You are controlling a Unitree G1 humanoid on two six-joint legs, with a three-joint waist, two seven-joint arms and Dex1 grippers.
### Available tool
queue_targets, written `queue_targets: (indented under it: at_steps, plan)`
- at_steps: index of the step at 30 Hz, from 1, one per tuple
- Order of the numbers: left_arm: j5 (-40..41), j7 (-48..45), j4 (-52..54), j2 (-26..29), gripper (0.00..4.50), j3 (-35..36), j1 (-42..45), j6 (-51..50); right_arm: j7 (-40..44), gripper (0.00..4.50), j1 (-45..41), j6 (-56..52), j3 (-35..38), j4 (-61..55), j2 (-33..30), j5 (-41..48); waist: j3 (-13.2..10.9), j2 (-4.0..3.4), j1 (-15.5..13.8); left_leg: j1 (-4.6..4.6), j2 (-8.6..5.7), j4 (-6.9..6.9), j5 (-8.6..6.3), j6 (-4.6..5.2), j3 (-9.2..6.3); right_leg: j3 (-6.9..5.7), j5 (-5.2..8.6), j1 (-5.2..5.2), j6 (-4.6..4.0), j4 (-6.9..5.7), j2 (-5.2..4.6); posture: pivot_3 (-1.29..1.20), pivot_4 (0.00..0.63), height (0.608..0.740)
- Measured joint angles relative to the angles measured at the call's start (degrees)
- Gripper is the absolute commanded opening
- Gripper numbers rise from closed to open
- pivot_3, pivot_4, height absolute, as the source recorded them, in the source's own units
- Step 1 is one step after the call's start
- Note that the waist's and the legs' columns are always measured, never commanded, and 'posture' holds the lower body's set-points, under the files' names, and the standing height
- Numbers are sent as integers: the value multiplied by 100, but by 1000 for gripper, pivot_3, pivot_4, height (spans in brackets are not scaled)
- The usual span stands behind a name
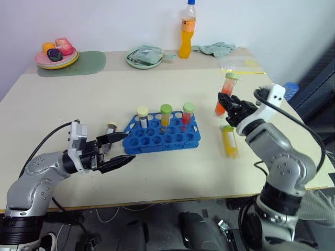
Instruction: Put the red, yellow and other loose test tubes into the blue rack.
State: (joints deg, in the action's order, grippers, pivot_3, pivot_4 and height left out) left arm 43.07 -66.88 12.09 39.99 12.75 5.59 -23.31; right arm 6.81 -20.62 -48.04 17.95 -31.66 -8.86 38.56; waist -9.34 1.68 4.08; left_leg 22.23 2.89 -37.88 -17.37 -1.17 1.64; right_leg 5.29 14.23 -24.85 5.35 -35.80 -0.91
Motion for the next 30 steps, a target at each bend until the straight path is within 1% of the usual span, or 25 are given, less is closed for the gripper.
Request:
queue_targets:
  at_steps: [2,4,6,7,8,9,12,13,15,19,22,30]
  plan:
    - [-10,-6,-53,-2,4500,-36,114,-1,317,841,293,608,-317,-67,139,-170,0,1,7,-5,1,-1,0,0,1,2,0,1,0,-7,2,0,150,740]
    - [-17,-27,-117,-1,4500,-52,239,0,746,841,616,1518,-711,4,290,-497,1,0,-1,-13,0,-2,0,0,1,1,1,7,-1,-9,3,0,150,740]
    - [-43,-67,-241,-1,4500,-73,324,0,1117,841,822,2279,-974,297,417,-729,1,0,-3,-17,-1,-3,0,-1,3,2,1,11,-1,-10,2,0,150,740]
    - [-74,-99,-335,-1,4500,-76,360,0,1302,841,862,2748,-1087,597,431,-925,1,0,-3,-17,-2,-5,1,-1,4,2,1,11,-2,-10,1,0,150,740]
    - [-83,-110,-355,-1,4500,-76,364,0,1342,841,869,2839,-1107,669,432,-971,0,-1,-5,-17,-2,-5,1,-1,4,2,1,11,-2,-10,1,0,150,740]
    - [-114,-164,-424,-1,4500,-80,376,11,1487,841,880,3233,-1211,896,421,-1175,-1,-2,-6,-17,-2,-5,1,-1,4,2,1,11,-2,-11,1,0,150,740]
    - [-191,-273,-612,0,4500,-82,398,30,1678,841,842,4164,-1453,1588,530,-1644,0,-1,1,-20,-2,-5,1,-1,4,2,1,10,-2,-14,3,0,150,740]
    - [-214,-326,-651,10,4500,-81,393,36,1777,841,839,4601,-1605,1921,507,-1921,0,-1,2,-21,-2,-5,1,-1,5,3,1,10,-3,-15,2,0,150,740]
    - [-241,-411,-668,60,4500,-66,354,37,1841,841,846,5094,-1785,2388,558,-2205,-1,-1,0,-21,-2,-5,1,-2,5,3,2,10,-3,-18,2,0,150,740]
    - [-233,-521,-641,181,4500,42,133,26,1957,841,919,5834,-1891,2858,525,-2485,0,-1,-10,-21,-3,-5,2,-3,7,4,2,10,-3,-19,-4,0,150,740]
    - [-215,-560,-616,237,4500,169,5,16,2013,841,999,6112,-1944,3020,546,-2504,0,0,-11,-23,-3,-6,2,-4,6,4,2,11,-4,-22,-4,0,150,740]
    - [-112,-555,-458,346,4500,211,-37,-67,2063,841,1094,6904,-2122,3600,552,-2779,0,-1,-9,-37,-3,-5,2,-4,7,5,2,20,-4,-24,-4,0,150,740]
